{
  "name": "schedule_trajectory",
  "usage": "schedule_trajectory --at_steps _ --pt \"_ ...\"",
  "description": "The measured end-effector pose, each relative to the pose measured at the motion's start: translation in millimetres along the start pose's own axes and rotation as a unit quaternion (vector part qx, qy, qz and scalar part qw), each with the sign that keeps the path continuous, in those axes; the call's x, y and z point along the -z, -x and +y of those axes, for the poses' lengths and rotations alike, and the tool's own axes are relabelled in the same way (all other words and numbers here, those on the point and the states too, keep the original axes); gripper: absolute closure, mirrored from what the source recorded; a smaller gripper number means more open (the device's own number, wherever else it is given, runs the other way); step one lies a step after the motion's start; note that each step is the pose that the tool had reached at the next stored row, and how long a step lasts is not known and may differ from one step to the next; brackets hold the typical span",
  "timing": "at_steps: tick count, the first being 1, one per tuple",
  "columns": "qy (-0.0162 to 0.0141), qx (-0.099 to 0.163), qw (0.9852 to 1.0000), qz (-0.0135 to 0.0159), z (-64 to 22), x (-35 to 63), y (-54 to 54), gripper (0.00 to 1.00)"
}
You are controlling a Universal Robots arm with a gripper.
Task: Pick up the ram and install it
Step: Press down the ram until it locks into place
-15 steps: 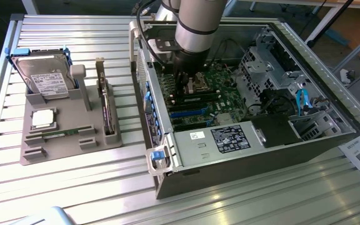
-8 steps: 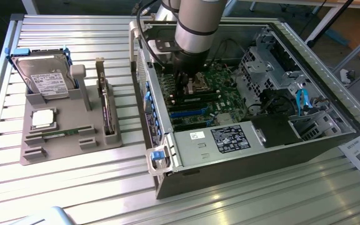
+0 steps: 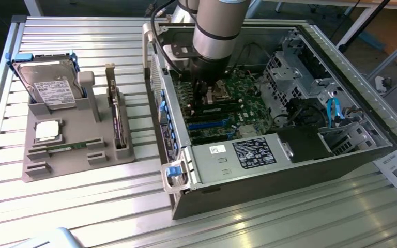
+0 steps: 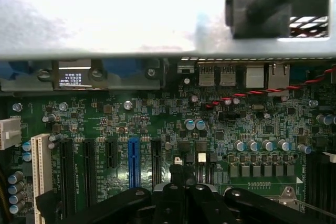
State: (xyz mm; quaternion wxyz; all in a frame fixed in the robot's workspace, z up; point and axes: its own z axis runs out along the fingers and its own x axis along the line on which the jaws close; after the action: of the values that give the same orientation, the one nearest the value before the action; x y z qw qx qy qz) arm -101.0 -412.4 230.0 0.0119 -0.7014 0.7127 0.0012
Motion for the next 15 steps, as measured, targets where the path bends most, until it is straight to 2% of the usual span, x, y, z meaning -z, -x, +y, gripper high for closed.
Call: schedule_trajectory --at_steps 3,9,15 --pt "-0.0001 0.0 1.0 -0.0001 0.0 0.4 -0.1 0.9" --pt "0.0003 0.0 1.0 0.0 -0.3 9.2 0.1 0.9" --pt "0.0006 0.0 1.0 0.0 -0.8 26.0 0.5 0.9"
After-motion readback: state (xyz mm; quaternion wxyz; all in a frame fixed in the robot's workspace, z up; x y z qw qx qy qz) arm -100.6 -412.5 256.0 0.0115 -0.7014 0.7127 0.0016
